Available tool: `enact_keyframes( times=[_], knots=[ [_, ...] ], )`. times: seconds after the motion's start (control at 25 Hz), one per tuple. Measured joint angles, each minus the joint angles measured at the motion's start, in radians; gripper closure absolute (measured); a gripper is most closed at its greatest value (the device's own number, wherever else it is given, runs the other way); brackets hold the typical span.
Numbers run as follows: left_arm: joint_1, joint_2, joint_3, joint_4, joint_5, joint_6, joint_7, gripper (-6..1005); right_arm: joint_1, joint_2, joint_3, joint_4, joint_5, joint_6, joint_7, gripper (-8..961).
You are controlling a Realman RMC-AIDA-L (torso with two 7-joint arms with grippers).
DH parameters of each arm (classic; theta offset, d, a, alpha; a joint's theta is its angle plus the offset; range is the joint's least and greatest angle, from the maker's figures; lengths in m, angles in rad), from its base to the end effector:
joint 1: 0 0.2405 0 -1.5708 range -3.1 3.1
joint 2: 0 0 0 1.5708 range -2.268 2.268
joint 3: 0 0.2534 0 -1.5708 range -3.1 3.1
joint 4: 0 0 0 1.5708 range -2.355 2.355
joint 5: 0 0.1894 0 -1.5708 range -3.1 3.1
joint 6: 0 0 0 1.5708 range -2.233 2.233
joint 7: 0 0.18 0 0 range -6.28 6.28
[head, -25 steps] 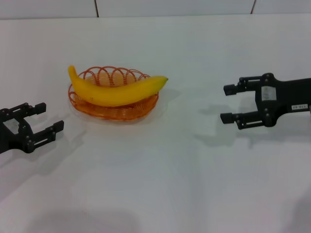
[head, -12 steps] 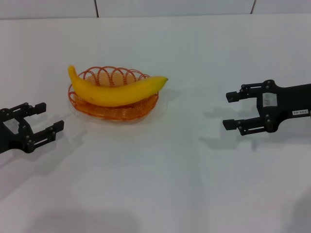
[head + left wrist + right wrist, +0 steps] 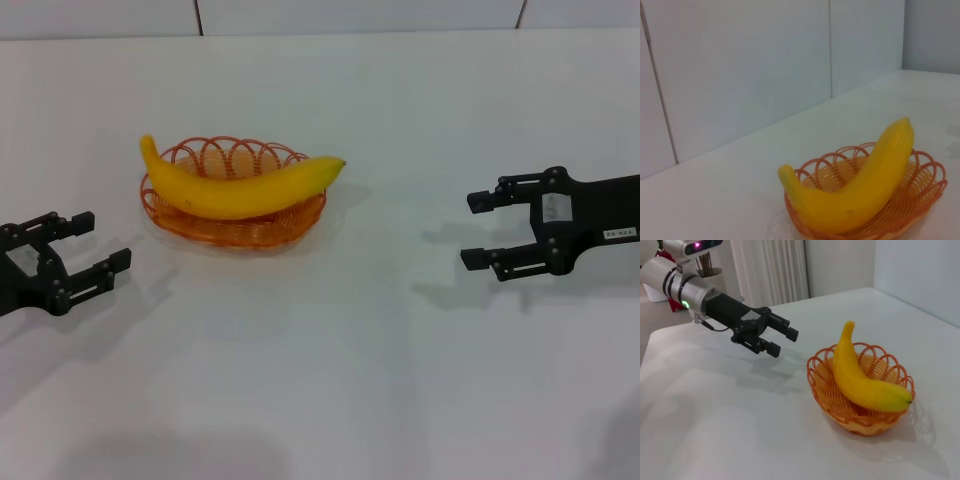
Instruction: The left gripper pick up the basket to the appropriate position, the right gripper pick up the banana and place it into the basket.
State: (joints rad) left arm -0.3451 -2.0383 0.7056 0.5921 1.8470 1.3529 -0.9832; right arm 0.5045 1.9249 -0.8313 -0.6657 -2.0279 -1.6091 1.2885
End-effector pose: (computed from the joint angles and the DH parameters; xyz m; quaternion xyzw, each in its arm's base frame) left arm -0.3135 0.3099 -0.0094 -0.9243 -0.1600 -0.1786 0.2970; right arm 0.2697 0.3156 0.0058 -0.9752 0.1373 0.1370 0.1070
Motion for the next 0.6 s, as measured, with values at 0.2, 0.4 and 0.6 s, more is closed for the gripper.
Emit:
enact_keyframes(
  times=[0.2, 0.4, 0.6],
  knots=[
    [0.000, 0.000, 0.000, 0.000, 0.000, 0.000, 0.000, 322, 0.000, 0.002, 0.000, 0.000, -0.006, 0.000, 0.000, 185],
    [0.000, 0.001, 0.000, 0.000, 0.000, -0.002, 0.000, 322, 0.000, 0.001, 0.000, 0.000, -0.008, 0.007, 0.000, 185],
    [0.001, 0.002, 0.000, 0.000, 0.002, -0.023, 0.000, 322, -0.003, 0.000, 0.000, 0.000, -0.008, 0.012, 0.000, 185]
  ],
)
